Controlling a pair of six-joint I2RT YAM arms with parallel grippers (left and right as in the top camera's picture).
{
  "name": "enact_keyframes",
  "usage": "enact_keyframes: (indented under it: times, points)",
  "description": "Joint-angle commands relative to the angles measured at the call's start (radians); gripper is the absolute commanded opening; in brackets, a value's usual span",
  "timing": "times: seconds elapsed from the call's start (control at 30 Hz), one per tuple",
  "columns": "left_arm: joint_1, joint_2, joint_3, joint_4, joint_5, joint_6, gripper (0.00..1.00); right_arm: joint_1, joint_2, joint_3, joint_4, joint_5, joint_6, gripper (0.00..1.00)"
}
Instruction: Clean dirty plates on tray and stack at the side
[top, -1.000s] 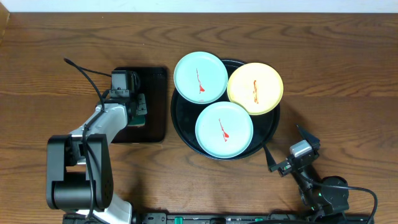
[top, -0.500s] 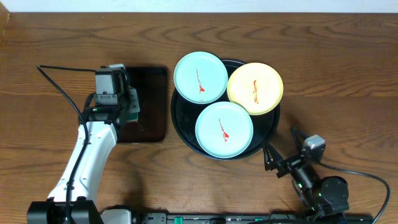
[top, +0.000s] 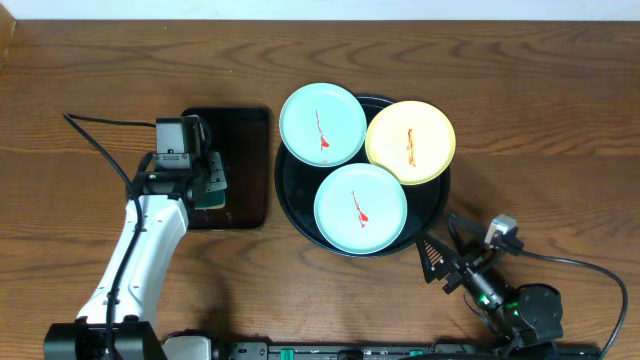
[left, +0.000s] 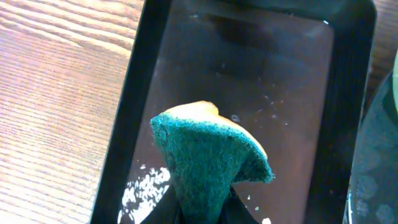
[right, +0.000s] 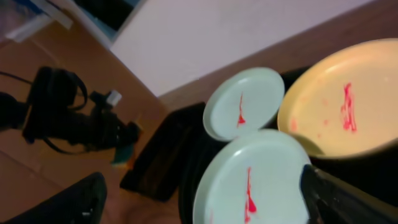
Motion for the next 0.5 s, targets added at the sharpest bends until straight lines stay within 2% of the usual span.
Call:
enact_keyframes:
  times: [0.0, 0.17, 0.27, 0.47]
  points:
    - [-0.005, -0.004, 0.035, -0.007, 0.01, -0.014, 0.07, 0.005, 0.071, 0.145, -0.069, 0.002, -0.138, 0.91]
    - [-0.027, -0.007, 0.086, -0.022, 0.013, -0.013, 0.07, 0.005, 0.321, 0.4, -0.297, 0.096, -0.357, 0.89]
    - [-0.045, -0.016, 0.117, -0.017, 0.018, -0.013, 0.07, 0.005, 0.515, 0.554, -0.403, 0.121, -0.464, 0.83]
    - [-0.052, -0.022, 0.121, 0.008, 0.054, -0.018, 0.07, 0.006, 0.881, 0.798, -0.551, 0.157, -0.561, 0.73]
